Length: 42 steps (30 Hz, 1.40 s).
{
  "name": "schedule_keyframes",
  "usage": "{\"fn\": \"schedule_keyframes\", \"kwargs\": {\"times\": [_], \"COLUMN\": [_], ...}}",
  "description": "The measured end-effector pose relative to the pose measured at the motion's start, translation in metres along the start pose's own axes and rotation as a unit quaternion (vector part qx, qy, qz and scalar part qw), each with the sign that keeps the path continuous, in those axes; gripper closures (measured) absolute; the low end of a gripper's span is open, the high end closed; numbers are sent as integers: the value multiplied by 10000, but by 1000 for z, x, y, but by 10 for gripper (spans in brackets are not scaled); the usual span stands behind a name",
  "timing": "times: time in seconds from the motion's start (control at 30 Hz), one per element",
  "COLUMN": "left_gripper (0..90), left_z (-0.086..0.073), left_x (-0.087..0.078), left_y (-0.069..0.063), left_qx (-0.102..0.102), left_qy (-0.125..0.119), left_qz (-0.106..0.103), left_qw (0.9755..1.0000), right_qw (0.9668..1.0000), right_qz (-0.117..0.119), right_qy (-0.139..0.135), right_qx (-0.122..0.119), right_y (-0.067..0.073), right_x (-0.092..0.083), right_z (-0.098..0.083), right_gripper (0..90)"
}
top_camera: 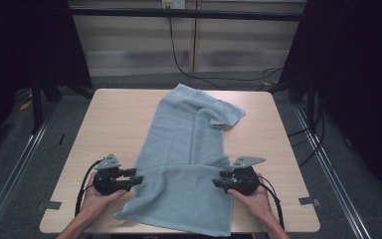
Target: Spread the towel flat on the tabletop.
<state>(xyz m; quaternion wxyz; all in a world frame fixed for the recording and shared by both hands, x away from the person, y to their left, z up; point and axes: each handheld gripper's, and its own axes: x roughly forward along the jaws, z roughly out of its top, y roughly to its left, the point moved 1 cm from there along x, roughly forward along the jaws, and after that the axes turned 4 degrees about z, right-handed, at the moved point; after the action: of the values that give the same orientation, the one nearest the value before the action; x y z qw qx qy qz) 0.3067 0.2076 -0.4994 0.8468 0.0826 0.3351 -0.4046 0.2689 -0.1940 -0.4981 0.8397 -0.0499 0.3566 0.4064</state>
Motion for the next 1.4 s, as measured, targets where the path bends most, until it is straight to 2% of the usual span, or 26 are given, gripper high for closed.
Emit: {"fn": "schedule_keyframes", "kwargs": {"times": [0.03, 0.1, 0.13, 0.17, 0.2, 0.23, 0.27, 0.3, 0.37, 0.4, 0.47, 0.53, 0.6, 0.63, 0.7, 0.8, 0.83, 0.9, 1.0, 1.07, 1.13, 1.2, 1.23, 1.27, 1.33, 1.4], "left_gripper": [541, 536, 544, 594, 655, 762, 808, 830, 842, 844, 846, 846, 843, 841, 830, 781, 759, 702, 647, 620, 611, 578, 575, 570, 564, 573], "left_z": [0, 0, -2, -4, -5, -4, -4, -4, -6, -8, -11, -16, -20, -22, -26, -27, -25, -19, -5, 5, 13, 16, 16, 15, 13, 10], "left_x": [4, 8, 9, 12, 12, 11, 10, 8, 4, 1, -8, -17, -24, -27, -34, -44, -46, -44, -34, -23, -10, 3, 8, 13, 21, 25], "left_y": [-2, -6, -8, -10, -12, -12, -12, -10, -10, -9, -10, -13, -17, -20, -26, -28, -27, -20, -8, 0, 7, 12, 14, 15, 14, 12], "left_qx": [99, 264, 434, 568, 791, 880, 832, 835, 688, 616, 450, 434, 357, 295, 303, 144, 70, 2, -180, -199, -158, -126, -174, -80, 50, 246], "left_qy": [11, 112, 199, 284, 223, 275, 282, 306, 296, 266, 158, 136, 89, 71, 21, -224, -303, -349, -425, -383, -276, -247, -198, -79, 82, 248], "left_qz": [150, 90, 173, 258, 287, 255, 253, 224, 115, 63, -136, -291, -484, -595, -782, -1033, -1027, -960, -911, -724, -462, -322, -300, -251, -135, -38], "left_qw": [9998, 9995, 9987, 9977, 9962, 9954, 9958, 9958, 9971, 9977, 9988, 9985, 9982, 9978, 9965, 9943, 9942, 9948, 9948, 9964, 9984, 9991, 9992, 9996, 9999, 9994], "right_qw": [10000, 9998, 9997, 9992, 9981, 9977, 9980, 9979, 9979, 9978, 9986, 9993, 9989, 9987, 9982, 9977, 9979, 9977, 9981, 9983, 9994, 9997, 9995, 9991, 9988, 9980], "right_qz": [-71, -135, -111, -190, -309, -366, -379, -342, -283, -295, -114, 187, 334, 402, 562, 663, 622, 634, 515, 404, 112, -165, -318, -427, -472, -542], "right_qy": [36, 44, 93, 223, 346, 287, 293, 288, 312, 362, 397, 276, 263, 256, 163, -17, -57, -174, -316, -409, -324, -160, -89, -17, 104, 316], "right_qx": [-40, -100, -187, -282, -413, -492, -419, -471, -490, -466, -320, -150, -194, -185, -144, -136, -153, -151, -118, -52, -68, 15, 23, 59, 68, 3], "right_y": [2, 8, 10, 13, 15, 17, 18, 18, 21, 22, 23, 27, 36, 41, 49, 57, 56, 52, 38, 27, 12, -5, -13, -19, -27, -28], "right_x": [1, 1, 2, 4, 7, 7, 7, 6, 4, 2, -4, -13, -23, -27, -37, -50, -53, -56, -53, -48, -37, -23, -16, -9, 6, 16], "right_z": [-1, -4, -6, -8, -12, -14, -13, -13, -15, -15, -19, -25, -31, -35, -41, -42, -40, -35, -20, -11, 0, 8, 11, 14, 15, 13], "right_gripper": [508, 496, 493, 493, 489, 499, 583, 726, 837, 852, 859, 859, 859, 858, 844, 786, 773, 723, 675, 650, 604, 556, 537, 520, 502, 479]}}
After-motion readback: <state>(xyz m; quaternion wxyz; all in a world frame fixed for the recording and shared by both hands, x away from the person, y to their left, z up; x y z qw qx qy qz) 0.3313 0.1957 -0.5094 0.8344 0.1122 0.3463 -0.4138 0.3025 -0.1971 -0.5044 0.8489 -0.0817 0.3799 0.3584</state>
